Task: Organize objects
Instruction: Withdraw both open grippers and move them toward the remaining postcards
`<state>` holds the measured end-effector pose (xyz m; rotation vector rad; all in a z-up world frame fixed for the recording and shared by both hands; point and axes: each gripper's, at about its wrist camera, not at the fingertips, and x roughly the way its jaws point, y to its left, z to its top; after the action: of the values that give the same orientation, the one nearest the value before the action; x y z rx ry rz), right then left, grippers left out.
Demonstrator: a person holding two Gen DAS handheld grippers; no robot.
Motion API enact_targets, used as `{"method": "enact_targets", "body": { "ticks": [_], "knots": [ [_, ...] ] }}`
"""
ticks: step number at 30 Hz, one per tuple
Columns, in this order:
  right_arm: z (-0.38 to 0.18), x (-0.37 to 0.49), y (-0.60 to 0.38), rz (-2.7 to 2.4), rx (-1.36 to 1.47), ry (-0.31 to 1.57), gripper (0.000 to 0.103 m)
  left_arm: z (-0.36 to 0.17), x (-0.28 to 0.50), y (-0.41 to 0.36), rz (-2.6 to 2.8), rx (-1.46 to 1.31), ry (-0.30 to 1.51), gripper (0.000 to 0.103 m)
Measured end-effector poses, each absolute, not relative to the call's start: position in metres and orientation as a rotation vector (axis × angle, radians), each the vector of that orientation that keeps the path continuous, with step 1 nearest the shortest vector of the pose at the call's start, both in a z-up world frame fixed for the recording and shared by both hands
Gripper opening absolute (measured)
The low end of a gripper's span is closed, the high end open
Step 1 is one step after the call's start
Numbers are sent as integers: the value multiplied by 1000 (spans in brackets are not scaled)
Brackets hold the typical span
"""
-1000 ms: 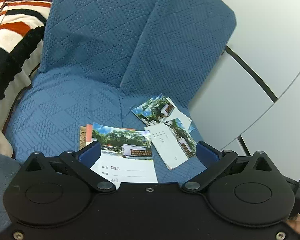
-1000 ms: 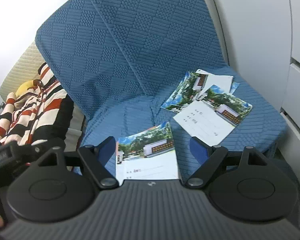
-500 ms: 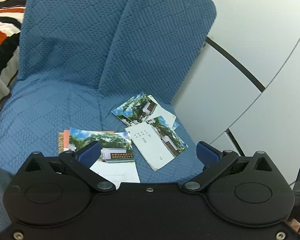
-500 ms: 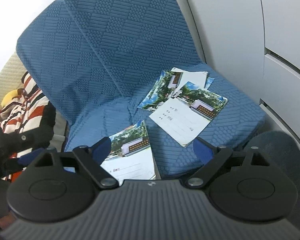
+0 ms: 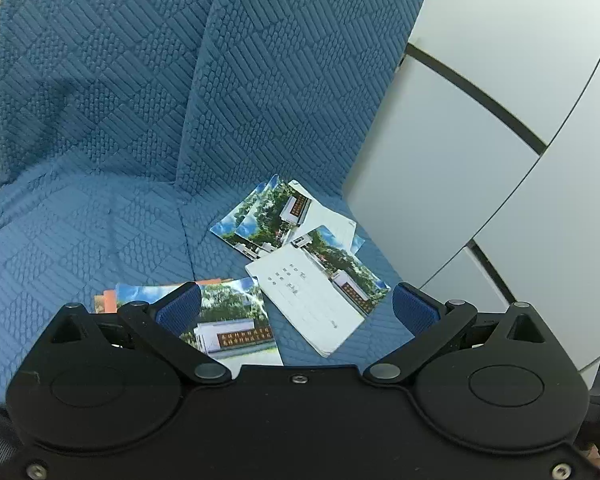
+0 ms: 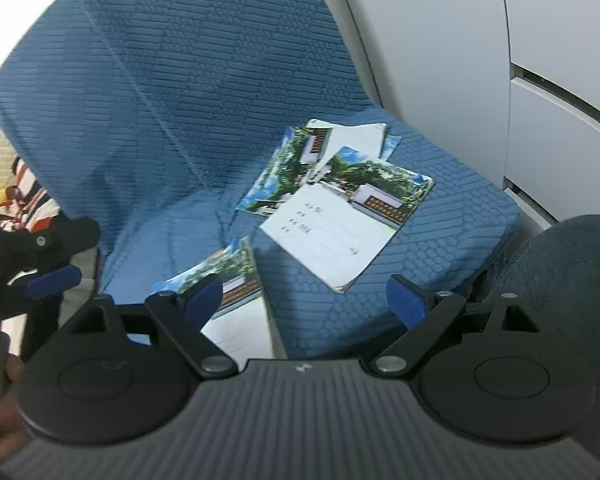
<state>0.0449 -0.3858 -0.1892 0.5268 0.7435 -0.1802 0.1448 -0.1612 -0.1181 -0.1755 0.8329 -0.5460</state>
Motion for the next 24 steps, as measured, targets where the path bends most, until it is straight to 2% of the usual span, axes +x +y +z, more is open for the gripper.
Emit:
{"method": "enact_targets", "body": {
  "ticks": [12, 24],
  "knots": [
    [-226, 81, -404, -232, 539, 764, 90, -156, 190, -194, -560, -61, 813, 102],
    [-255, 116, -420, -238, 597, 810, 90, -202, 249, -211, -605, -54, 992, 102]
  ]
}}
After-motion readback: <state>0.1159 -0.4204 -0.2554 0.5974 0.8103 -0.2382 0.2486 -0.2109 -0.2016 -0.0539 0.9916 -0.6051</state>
